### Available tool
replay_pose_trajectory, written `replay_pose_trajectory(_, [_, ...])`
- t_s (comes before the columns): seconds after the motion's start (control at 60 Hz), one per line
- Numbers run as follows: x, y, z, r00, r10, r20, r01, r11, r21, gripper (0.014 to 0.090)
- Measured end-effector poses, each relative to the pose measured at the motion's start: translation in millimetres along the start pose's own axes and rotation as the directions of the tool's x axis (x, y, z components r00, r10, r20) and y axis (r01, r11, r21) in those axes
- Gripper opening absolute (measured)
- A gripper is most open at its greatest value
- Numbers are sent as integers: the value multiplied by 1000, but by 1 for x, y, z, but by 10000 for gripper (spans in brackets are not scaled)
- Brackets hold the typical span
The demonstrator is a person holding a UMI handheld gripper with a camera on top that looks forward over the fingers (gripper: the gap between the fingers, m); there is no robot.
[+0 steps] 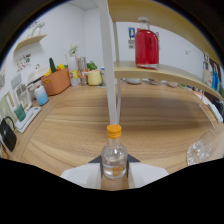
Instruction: Make me a cup of Mount Fuji.
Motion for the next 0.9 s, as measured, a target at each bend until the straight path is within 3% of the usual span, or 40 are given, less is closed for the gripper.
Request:
replay_pose_trajectory(0.417, [0,12,-16,1000,-26,8,27,999,-28,402])
replay_pose_trajectory(0.5, [-2,5,-30,999,-34,26,34,999,-12,527])
replay_pose_trajectory(0.633, [-5,-16,-70,995,-48,82,45,998,43,869])
replay_pose_trajectory(0.7, [4,-33,-96,994,-71,84,62,993,101,861])
replay_pose_trajectory(0.9, [69,-78,-169,995,-97,5,92,953,289,860])
